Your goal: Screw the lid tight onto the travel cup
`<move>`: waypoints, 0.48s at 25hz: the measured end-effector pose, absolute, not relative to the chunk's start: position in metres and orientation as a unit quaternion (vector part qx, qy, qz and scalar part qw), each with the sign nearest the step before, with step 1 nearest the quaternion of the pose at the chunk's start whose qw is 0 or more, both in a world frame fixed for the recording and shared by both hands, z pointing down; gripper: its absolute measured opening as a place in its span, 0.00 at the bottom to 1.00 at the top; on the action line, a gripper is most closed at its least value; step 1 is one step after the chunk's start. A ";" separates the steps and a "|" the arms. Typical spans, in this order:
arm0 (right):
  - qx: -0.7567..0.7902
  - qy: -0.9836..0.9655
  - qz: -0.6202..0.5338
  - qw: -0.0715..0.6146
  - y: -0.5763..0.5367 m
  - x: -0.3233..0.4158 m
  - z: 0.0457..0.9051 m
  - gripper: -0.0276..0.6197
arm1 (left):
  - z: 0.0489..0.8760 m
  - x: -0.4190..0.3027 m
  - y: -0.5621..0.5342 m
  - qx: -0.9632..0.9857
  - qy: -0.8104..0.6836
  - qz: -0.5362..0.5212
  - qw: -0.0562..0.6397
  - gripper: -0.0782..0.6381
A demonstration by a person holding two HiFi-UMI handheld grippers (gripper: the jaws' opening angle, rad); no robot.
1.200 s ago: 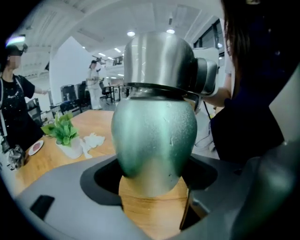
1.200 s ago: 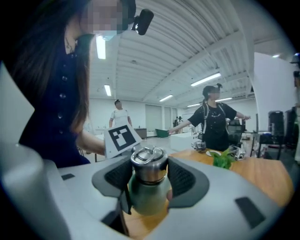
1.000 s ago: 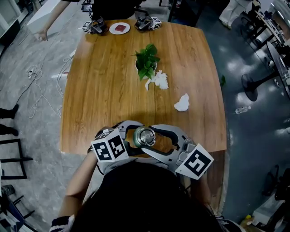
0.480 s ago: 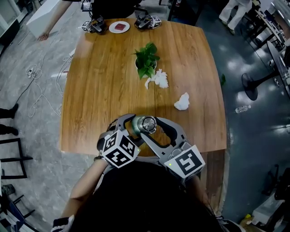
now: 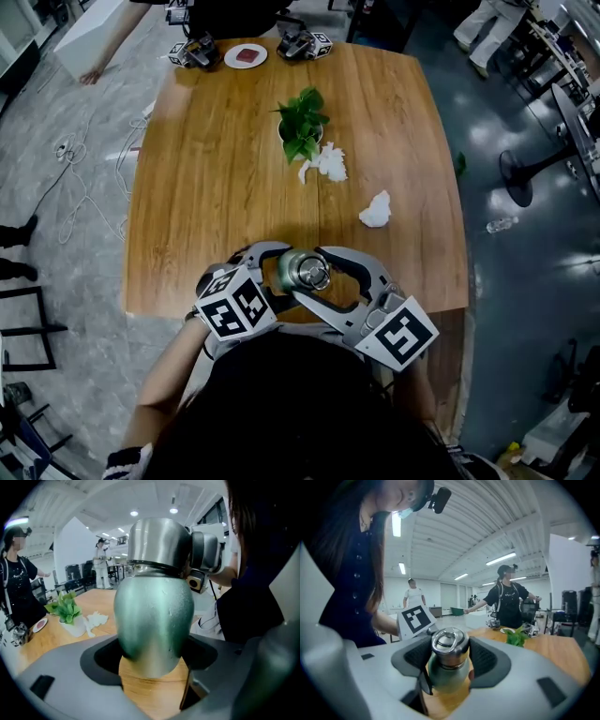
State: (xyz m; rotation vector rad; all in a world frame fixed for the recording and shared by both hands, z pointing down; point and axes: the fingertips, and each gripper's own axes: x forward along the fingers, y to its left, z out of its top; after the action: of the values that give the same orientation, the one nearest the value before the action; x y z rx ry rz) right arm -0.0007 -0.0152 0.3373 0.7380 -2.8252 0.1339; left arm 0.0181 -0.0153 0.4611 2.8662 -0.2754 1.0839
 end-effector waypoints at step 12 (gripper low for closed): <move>0.302 -0.945 0.083 0.095 -0.026 0.004 0.340 0.43 | 0.459 0.024 -0.023 0.935 -0.116 0.331 0.053 0.65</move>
State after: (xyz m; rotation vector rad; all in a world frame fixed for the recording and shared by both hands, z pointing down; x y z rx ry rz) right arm 0.0036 -0.0265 0.3397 0.8956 -2.8013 0.2454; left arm 0.0243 -0.0233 0.4589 2.8424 -0.3527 1.0060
